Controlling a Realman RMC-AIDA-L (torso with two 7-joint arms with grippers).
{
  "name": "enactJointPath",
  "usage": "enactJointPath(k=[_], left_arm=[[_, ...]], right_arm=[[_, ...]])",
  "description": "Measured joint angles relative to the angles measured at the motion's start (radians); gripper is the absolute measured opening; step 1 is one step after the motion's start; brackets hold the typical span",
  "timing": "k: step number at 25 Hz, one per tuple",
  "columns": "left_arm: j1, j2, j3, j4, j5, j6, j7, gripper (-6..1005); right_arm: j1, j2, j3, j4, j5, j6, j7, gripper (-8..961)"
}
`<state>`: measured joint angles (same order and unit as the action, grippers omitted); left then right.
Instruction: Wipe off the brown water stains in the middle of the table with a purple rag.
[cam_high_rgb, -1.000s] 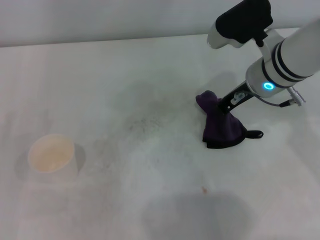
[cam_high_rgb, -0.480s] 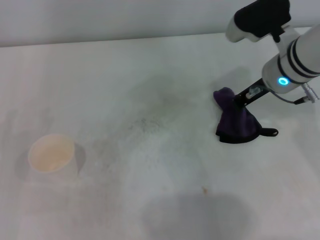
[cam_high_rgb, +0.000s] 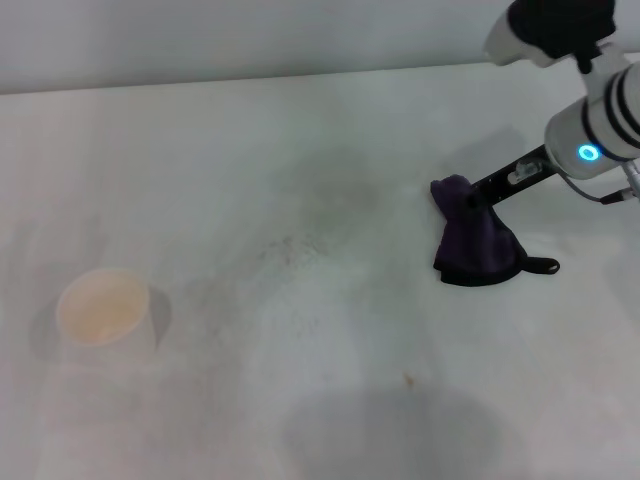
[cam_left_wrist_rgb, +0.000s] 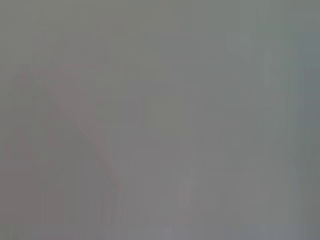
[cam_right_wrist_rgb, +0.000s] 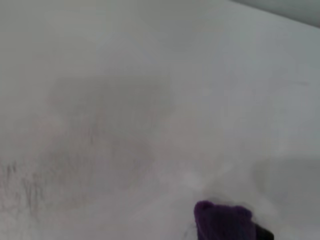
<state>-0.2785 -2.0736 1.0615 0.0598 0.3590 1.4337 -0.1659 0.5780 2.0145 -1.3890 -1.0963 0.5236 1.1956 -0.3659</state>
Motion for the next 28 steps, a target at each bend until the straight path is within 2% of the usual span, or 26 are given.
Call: enactJointPath(k=[3, 7, 11, 14, 19, 24, 28], left_arm=[[0.003, 0.0, 0.0, -0.002, -0.001, 0.0, 0.0, 883], [0.008, -0.004, 0.0, -0.003, -0.006, 0.006, -0.003, 884], [0.008, -0.01, 0.0, -0.012, -0.007, 0.013, -0.016, 884], [0.0, -0.013, -0.001, -0.034, -0.011, 0.011, -0.027, 884], [-0.014, -0.017, -0.012, -0.076, -0.072, 0.011, -0.047, 883], [-0.015, -0.019, -0.009, -0.087, -0.078, 0.011, -0.067, 883], [-0.017, -0.018, -0.007, -0.092, -0.071, 0.011, -0.062, 884]], right_arm=[[-0.022, -0.002, 0.079, -0.004, 0.055, -0.017, -0.095, 271], [-0.042, -0.005, 0.235, 0.021, 0.148, -0.027, -0.276, 322], [-0.055, -0.004, 0.365, 0.069, 0.185, -0.066, -0.412, 322], [-0.078, -0.005, 0.418, 0.117, 0.258, -0.139, -0.53, 322], [-0.115, -0.007, 0.531, 0.212, 0.447, -0.22, -0.796, 323], [-0.153, -0.009, 0.687, 0.357, 0.74, -0.239, -1.143, 323], [-0.16, -0.01, 0.759, 0.45, 0.843, -0.271, -1.304, 323]])
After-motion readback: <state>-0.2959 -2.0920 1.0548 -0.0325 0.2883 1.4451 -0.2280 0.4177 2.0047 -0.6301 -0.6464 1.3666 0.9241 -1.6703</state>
